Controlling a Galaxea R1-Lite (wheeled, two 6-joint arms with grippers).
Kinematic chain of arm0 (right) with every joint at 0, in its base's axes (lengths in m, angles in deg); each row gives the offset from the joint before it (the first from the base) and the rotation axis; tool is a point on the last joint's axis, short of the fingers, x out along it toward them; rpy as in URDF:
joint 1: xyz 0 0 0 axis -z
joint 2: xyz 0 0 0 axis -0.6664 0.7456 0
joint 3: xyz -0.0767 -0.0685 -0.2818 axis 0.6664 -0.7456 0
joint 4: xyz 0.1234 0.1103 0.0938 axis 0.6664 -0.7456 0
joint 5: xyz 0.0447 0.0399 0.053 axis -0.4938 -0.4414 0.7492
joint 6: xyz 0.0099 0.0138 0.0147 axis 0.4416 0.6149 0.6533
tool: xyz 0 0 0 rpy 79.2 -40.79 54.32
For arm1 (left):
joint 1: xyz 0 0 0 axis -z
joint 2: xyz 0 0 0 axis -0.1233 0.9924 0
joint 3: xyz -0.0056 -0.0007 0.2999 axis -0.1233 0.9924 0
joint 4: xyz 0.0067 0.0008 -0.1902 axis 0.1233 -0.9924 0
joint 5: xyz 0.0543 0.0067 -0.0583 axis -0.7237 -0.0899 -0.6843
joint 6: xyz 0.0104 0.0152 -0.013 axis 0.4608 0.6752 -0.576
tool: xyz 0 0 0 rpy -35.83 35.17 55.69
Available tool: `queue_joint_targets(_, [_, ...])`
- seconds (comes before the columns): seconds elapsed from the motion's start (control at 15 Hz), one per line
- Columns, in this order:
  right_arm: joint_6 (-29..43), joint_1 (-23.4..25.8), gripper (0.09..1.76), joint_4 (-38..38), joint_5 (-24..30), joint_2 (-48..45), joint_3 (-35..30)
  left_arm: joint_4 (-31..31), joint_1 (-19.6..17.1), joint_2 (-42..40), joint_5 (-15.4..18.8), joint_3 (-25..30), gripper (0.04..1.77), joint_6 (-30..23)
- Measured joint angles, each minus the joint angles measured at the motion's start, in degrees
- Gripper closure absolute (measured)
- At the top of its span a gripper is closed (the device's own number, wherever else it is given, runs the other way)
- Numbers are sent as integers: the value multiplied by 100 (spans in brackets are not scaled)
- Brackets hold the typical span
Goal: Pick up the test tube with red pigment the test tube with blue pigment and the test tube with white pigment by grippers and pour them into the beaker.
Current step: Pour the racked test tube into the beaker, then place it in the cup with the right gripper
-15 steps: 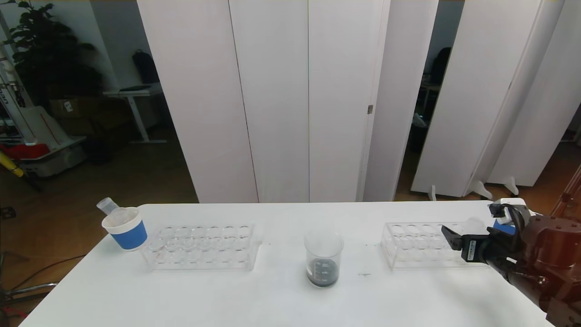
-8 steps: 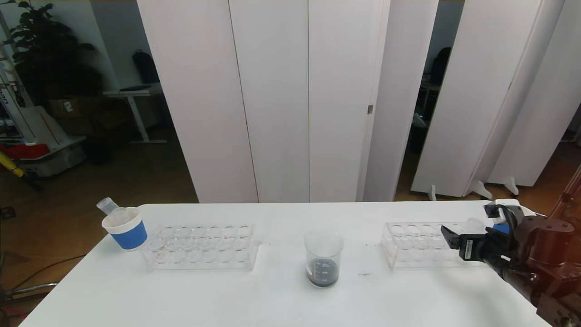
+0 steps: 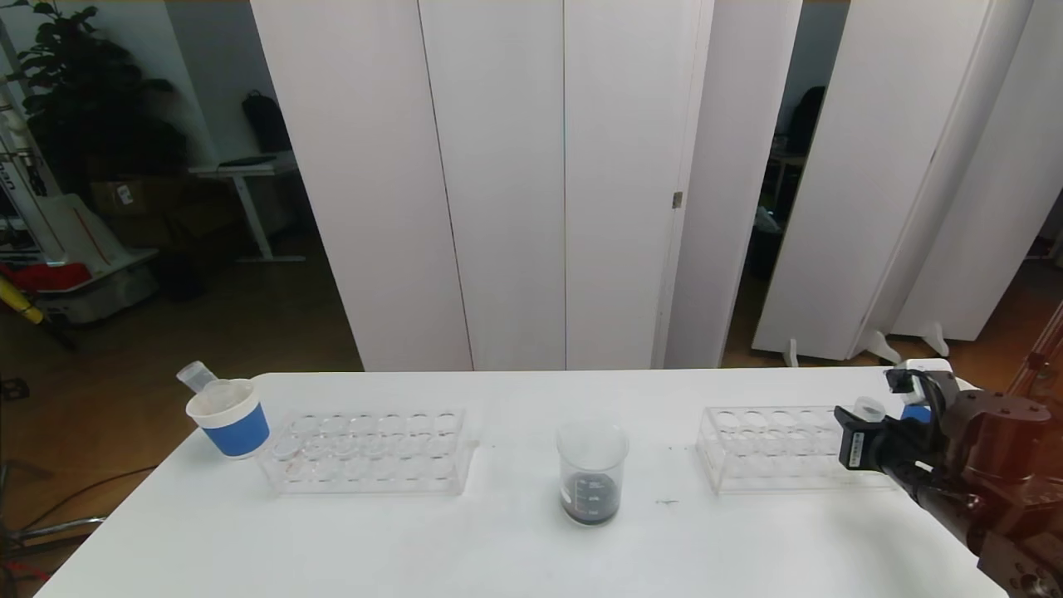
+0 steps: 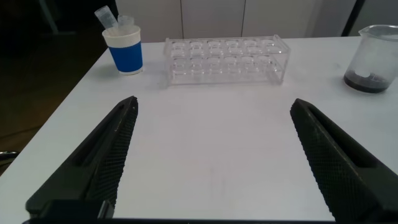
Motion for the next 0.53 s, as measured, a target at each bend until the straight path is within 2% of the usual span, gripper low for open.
queue_joint_targets(0.07, [1,-6,115,-4,7,-2,0,0,0,0,-2,0,6,0])
queue_joint_targets(0.13, [6,5,128,-1,7,0,0,-1,0,0,-2,0,6,2])
queue_joint_targets(0.53, [45,10,128,-1,16,-5,18,0,0,0,2,0,6,2])
